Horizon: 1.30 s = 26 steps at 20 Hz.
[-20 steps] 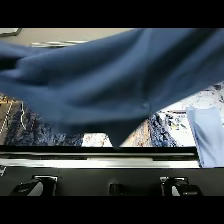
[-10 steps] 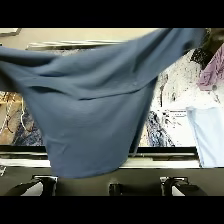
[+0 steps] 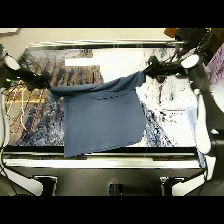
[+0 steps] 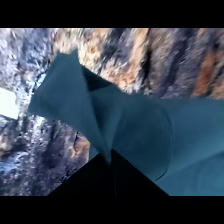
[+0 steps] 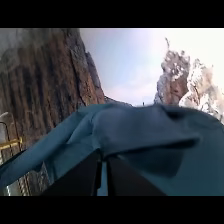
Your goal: Fold the clothes and pants, and hang the long-sleeved shirts on hangers.
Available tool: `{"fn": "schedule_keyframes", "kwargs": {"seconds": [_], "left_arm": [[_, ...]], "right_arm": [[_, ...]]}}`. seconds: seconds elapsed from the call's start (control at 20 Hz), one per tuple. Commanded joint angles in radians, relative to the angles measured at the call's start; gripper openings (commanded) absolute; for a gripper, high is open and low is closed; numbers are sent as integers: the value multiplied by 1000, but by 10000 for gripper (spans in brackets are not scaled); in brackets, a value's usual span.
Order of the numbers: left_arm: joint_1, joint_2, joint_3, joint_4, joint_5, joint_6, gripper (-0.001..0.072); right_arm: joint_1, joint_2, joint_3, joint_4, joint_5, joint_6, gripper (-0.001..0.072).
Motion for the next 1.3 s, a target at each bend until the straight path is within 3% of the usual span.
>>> {"fn": "schedule_keyframes", "kwargs": {"seconds": [0.0,0.05,0.2,0.3,0.35,0.45,0.55,0.65,0.8,0.95,1.15,1.25], "left_arm": [[-23,-132,-1,-18,-8,2,13],[-26,-137,-1,-18,-8,2,13],[-25,-131,0,-18,-7,3,13],[-23,-122,0,-18,-14,7,13],[-21,-116,0,-18,-17,14,13],[-22,-105,0,-18,-27,29,13],[-22,-95,0,-18,-40,32,13],[-22,-93,0,-18,-63,32,13],[-22,-93,0,-18,-97,32,13],[-22,-93,0,-18,-122,32,14],[-22,-93,0,-18,-132,32,13],[-22,-93,0,-18,-132,32,14]], "right_arm": [[0,-126,1,63,40,-2,187],[0,-128,1,58,52,-2,230],[-23,-100,1,44,138,-27,558],[-68,-51,1,-69,277,-36,567],[-93,-24,1,-155,361,-52,621],[-142,43,-14,-320,517,-111,628],[-182,130,-100,-394,544,-137,640],[-189,228,-284,-393,507,-140,661],[-169,355,-640,-220,402,-171,664],[-93,436,-892,-153,272,-190,659],[51,460,-988,-130,145,-177,648],[105,459,-988,-218,86,-81,562]]}}
